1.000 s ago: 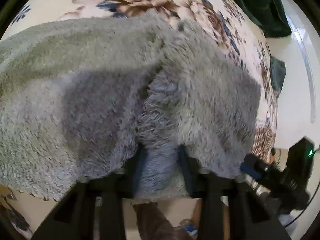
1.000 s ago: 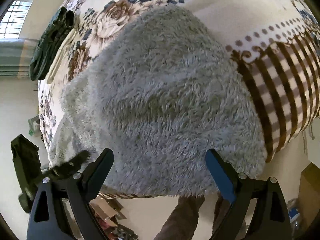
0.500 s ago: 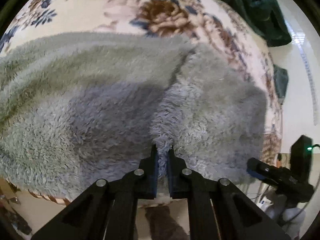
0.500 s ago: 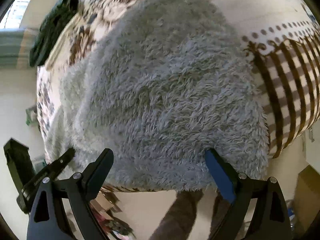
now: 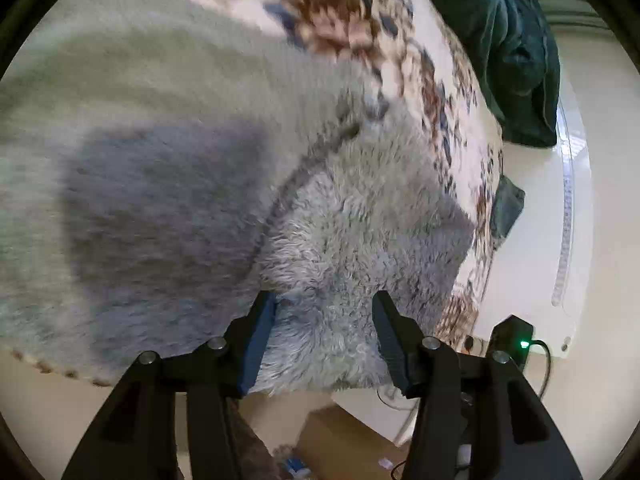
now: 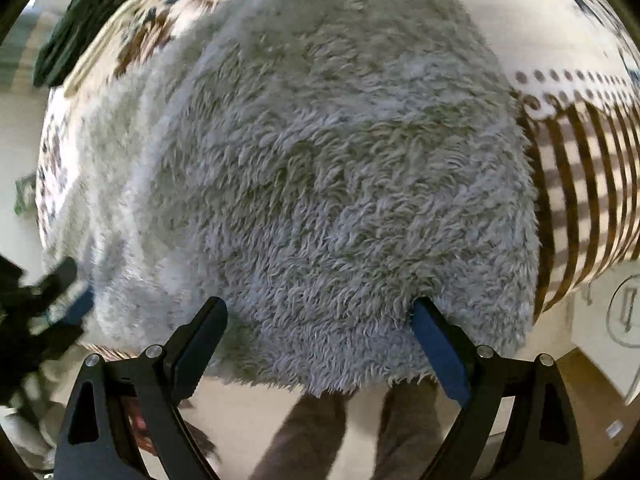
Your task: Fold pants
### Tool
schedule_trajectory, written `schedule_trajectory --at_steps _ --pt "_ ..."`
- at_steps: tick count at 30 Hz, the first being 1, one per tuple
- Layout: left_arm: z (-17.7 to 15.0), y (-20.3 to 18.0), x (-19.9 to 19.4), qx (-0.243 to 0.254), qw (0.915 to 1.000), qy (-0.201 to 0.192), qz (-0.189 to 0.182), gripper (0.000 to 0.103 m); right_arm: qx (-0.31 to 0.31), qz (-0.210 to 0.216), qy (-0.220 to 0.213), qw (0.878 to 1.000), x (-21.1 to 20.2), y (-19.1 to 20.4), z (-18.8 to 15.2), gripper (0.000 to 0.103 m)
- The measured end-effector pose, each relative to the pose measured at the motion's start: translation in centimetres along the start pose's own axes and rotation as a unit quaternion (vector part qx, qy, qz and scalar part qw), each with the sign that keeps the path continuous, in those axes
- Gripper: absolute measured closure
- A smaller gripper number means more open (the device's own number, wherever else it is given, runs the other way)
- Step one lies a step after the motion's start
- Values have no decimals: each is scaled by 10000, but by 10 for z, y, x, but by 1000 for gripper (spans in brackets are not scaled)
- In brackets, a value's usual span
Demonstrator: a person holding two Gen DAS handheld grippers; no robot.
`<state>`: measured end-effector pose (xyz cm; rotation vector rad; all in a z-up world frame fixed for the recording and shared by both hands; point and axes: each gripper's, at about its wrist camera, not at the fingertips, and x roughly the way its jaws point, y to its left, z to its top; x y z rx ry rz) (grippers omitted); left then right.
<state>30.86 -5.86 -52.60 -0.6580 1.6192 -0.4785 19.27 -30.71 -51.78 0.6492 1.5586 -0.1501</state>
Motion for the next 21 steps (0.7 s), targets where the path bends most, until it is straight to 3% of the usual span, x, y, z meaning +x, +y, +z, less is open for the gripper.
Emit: schedule_trajectory --at_steps 3,6,8,9,15,19,20,21 --pt "3 0 28 224 9978 294 551 55 175 134 -127 9997 -11 -12 -1 8" --pt "2 -14 34 599 9945 234 829 57 274 72 -252 9993 -21 -25 -2 8" --pt "-4 -23 31 814 9924 139 913 73 344 -31 -314 9989 -28 -38 -5 8" --pt "-8 -26 29 859 9922 130 899 87 340 -140 -349 9987 -31 -41 -6 8" --pt "-36 -18 25 687 9925 209 989 88 109 -869 -406 9953 -41 -52 -11 8" --pt "-32 -10 23 518 9937 123 987 86 -54 -1150 -461 9923 -42 -44 -11 5" --pt "-31 -11 19 535 9933 82 1025 84 -85 -1175 -539 9916 -46 -42 -11 3" --pt "-28 -16 14 585 9920 13 1121 74 -100 -1164 -629 9912 -49 -40 -10 0"
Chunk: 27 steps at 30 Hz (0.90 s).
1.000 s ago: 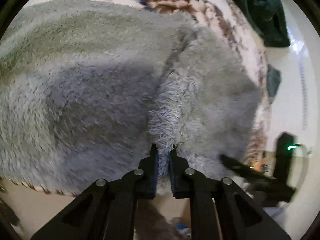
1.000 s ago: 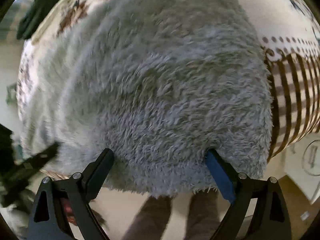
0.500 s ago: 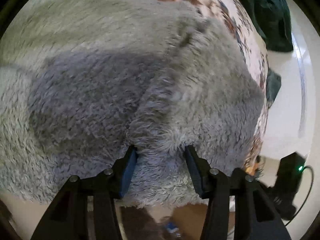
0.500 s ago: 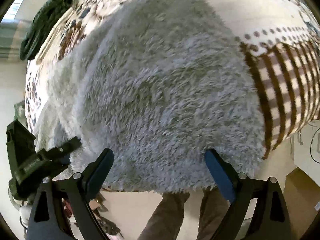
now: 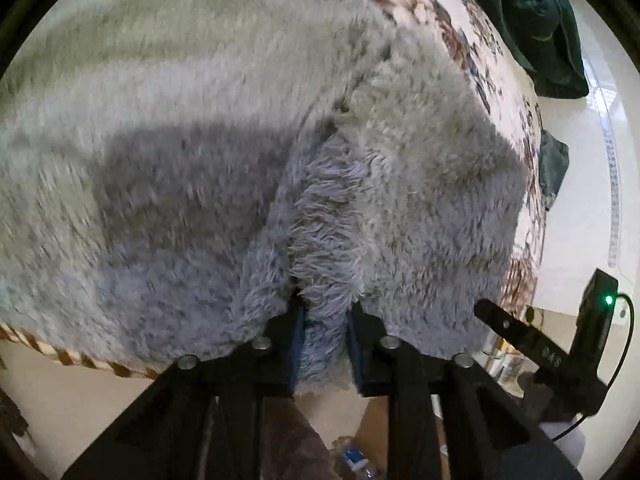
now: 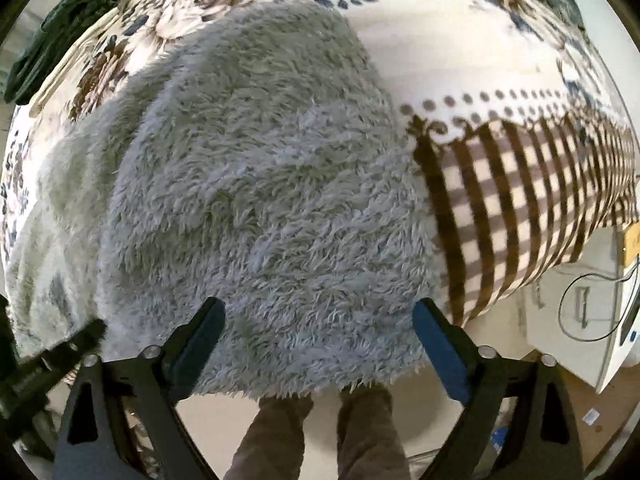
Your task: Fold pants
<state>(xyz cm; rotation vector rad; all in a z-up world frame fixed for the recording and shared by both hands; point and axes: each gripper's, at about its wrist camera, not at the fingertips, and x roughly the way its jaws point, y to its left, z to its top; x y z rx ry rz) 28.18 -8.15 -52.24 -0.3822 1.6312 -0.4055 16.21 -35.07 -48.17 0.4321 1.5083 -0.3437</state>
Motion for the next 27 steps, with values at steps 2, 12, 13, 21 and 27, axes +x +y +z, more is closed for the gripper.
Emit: schedule_trajectory --at_steps 2,12,13,21,27 --pt "2 -8 -12 191 9993 -286 147 54 -30 -7 -131 9999 -5 6 2 0" --pt "-12 43 -70 -227 9846 -1586 705 8 -482 -460 -491 9966 -35 63 5 0" --pt "-13 57 -77 -499 9809 -1725 749 8 -511 -429 -490 9966 -35 73 6 0" --pt "-48 202 -103 -2949 9192 -2583 375 9 -984 -244 -405 9940 -21 151 2 0" --pt "-43 248 -114 -3271 8934 -3079 100 22 -1105 -310 -178 9932 3 187 1 0"
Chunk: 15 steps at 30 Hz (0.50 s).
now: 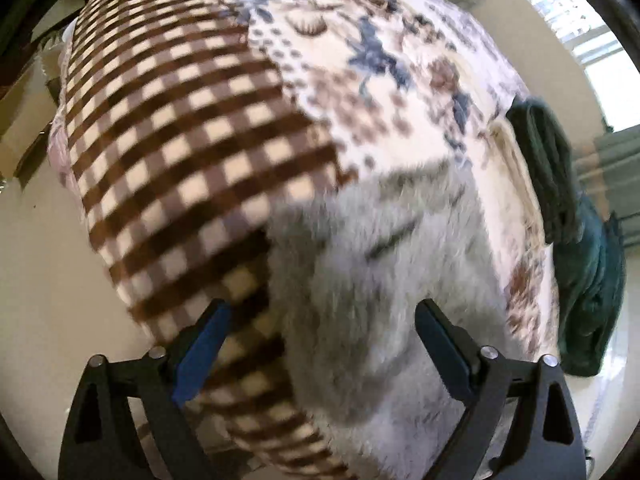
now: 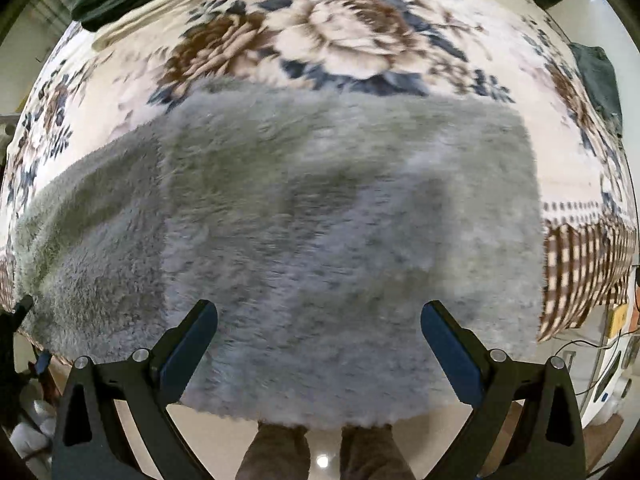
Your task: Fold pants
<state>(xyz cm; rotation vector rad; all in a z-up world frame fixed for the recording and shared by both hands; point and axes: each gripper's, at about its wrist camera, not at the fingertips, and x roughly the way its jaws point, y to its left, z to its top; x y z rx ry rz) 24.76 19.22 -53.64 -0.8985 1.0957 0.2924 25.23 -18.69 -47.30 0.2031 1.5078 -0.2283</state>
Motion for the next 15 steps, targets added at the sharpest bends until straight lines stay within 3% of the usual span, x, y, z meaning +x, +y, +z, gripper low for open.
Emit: schedule_trajectory --at_steps 1,2,3,10,12,15 --pt "4 -1 -6 74 9997 -181 -114 58 2 -10 49 10000 4 2 1 0" --pt "6 -3 -12 199 9993 -295 -134 82 2 -20 113 9999 8 6 0 0" --pt "8 -6 -16 338 9986 -369 -152 88 3 -17 196 9998 14 10 0 0" --pt "32 -28 -31 554 9927 -656 -845 89 124 -23 365 9993 26 20 -1 0" --pt "38 -28 -25 516 9936 -578 -821 88 174 -22 377 9991 26 20 0 0" --pt "41 -8 0 347 9977 -163 -555 88 161 -190 341 9991 25 17 2 0"
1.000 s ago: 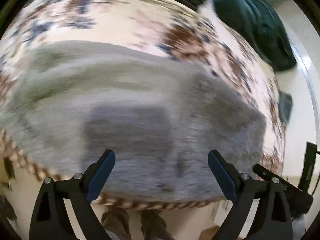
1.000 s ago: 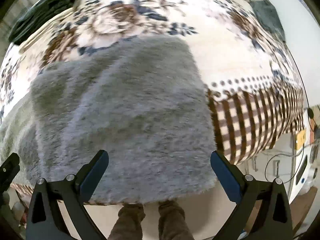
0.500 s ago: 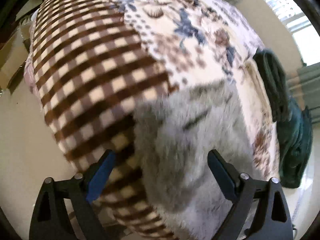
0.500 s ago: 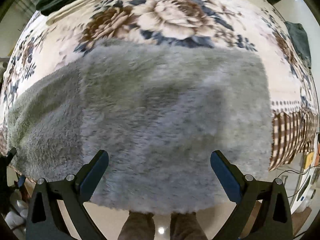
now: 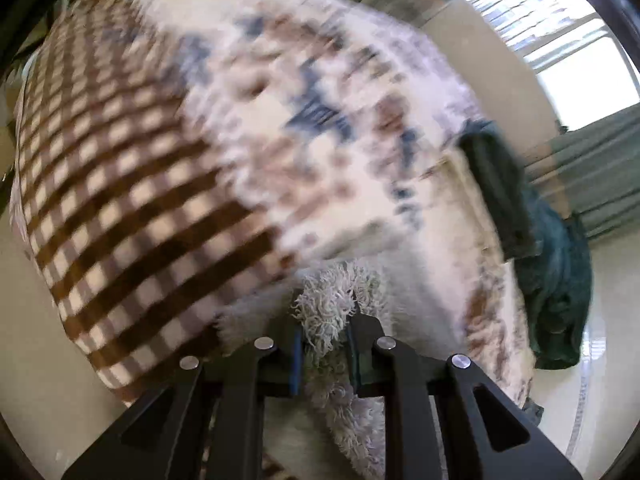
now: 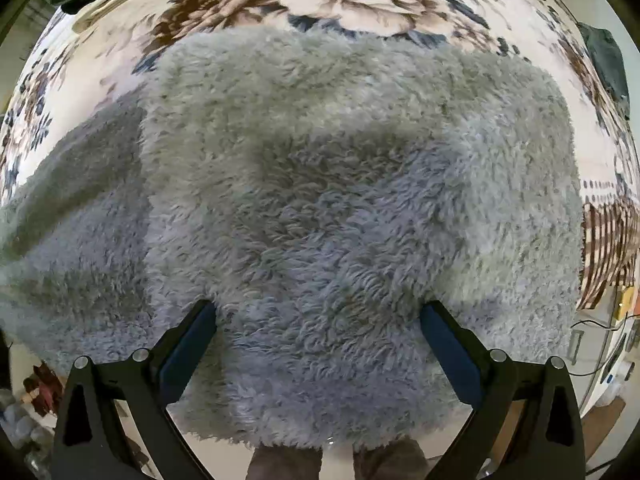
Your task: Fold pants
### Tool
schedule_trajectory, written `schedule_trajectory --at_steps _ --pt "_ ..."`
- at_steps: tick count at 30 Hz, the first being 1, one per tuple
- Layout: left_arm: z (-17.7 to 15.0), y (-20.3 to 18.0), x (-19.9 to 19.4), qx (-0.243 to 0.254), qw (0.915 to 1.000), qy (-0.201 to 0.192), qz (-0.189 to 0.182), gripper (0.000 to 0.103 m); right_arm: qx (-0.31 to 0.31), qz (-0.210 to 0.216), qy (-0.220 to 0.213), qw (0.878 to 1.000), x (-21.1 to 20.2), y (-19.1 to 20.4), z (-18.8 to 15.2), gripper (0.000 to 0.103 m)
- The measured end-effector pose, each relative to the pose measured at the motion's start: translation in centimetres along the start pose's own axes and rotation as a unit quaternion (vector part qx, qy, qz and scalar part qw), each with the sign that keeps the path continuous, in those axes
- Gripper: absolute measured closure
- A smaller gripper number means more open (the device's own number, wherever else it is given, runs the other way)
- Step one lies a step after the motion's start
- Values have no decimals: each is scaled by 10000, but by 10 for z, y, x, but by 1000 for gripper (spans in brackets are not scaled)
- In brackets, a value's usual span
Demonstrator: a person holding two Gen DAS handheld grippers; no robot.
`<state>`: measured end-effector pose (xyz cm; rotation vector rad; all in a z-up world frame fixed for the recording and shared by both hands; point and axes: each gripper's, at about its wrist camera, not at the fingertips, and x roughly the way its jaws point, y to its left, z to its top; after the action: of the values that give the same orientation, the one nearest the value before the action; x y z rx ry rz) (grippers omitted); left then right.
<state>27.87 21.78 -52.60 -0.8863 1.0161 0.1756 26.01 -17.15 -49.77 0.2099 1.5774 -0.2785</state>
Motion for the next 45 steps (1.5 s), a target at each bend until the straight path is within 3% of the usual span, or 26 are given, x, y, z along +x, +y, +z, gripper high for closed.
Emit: schedule_trajectory --at_steps 3,4,5,7,9,14,18,21,24,31,37,42,45 --pt "1 24 5 -589 9972 355 -297 80 -47 -124 -26 9999 -2 -2 2 0" --pt "0 26 0 -700 9959 428 -378 67 -64 -165 -35 9998 -3 -2 3 0" --pt "-2 26 -10 -787 9950 417 -462 62 -68 -174 -46 9998 -3 -3 3 0" --pt "-9 26 -26 -769 9957 247 -460 26 -28 -133 -38 9999 -2 -8 7 0" --pt "-15 32 -32 -872 9950 157 -469 18 92 -60 -67 9999 -2 -12 8 0" --pt "-17 49 7 -1416 9874 362 -610 18 163 -223 -189 9994 -4 -27 13 0" --pt "-13 37 36 -1187 9903 542 -476 18 167 -287 -182 9993 -2 -39 16 0" --pt "-11 27 39 -942 9937 445 -402 20 218 -277 -188 9992 4 -49 20 0" --pt "-11 12 27 -638 9962 183 -571 69 258 -364 -241 9987 8 -58 20 0" --pt "-26 -59 -28 299 9957 -277 -838 77 -220 -914 -641 9935 2 -78 14 0" --pt "-73 -151 -72 1192 9848 -225 -1247 77 -260 -538 -773 9952 -9 -109 7 0" --pt "-136 -221 -87 1720 9712 179 -1639 78 190 -186 -824 9962 -27 -157 1 0" --pt "-187 -262 -84 2072 9611 529 -1747 78 413 -223 -863 9952 -36 -197 0 0"
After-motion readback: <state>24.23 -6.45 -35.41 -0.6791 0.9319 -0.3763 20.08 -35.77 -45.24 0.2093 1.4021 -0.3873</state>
